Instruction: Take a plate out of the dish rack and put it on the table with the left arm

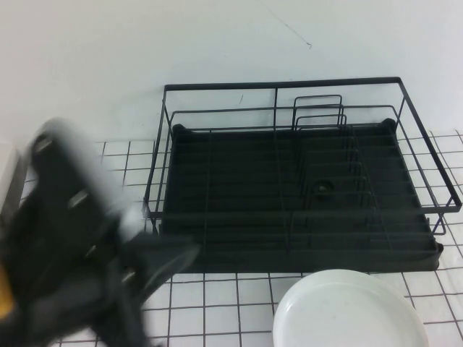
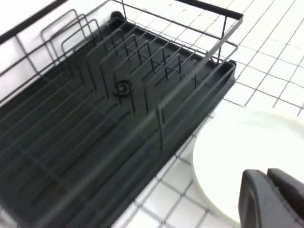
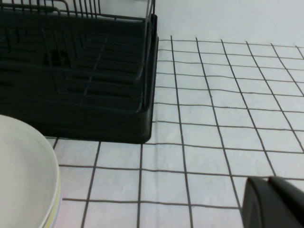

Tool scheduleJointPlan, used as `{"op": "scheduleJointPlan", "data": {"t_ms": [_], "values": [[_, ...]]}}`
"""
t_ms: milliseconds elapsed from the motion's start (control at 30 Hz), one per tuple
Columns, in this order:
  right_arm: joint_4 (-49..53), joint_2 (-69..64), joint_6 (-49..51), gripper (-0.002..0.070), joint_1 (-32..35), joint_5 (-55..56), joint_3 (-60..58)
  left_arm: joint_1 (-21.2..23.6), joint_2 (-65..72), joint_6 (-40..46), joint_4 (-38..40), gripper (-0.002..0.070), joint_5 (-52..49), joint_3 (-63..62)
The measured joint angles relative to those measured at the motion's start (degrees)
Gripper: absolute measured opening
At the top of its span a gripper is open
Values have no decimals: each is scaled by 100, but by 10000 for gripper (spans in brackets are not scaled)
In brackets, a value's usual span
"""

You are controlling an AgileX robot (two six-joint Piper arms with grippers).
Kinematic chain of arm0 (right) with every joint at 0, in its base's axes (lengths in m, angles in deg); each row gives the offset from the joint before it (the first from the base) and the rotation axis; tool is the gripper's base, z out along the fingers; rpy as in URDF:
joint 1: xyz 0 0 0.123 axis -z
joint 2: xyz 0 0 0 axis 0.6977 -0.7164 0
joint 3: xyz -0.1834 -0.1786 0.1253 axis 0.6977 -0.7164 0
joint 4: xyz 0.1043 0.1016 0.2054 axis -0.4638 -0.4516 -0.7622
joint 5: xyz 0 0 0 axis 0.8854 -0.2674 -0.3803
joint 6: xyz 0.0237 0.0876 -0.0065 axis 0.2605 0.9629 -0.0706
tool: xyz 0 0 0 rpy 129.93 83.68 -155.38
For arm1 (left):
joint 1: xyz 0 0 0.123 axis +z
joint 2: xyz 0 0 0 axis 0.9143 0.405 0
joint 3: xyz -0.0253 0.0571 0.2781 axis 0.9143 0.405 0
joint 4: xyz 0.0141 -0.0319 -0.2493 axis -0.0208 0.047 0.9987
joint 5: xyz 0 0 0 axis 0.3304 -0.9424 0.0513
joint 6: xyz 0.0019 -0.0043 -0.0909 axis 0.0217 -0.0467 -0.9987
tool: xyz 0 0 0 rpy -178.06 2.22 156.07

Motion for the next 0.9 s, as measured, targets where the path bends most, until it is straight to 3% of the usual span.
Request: {"op": "scheduleJointPlan", "data": {"t_ms": [400, 733, 800, 900], "values": [[0, 0, 0, -1, 0, 0, 0, 0, -2786, -26, -47, -1, -268, 1833], [0, 0, 0, -1, 0, 0, 0, 17, -4138, 55, -239, -1, 1225, 3355], [0, 0, 0, -1, 0, 0, 0, 163, -4370, 55, -239, -1, 1556, 3677], [0, 0, 0, -1, 0, 0, 0, 756, -4587, -2, -248, -1, 1866, 4094]]}}
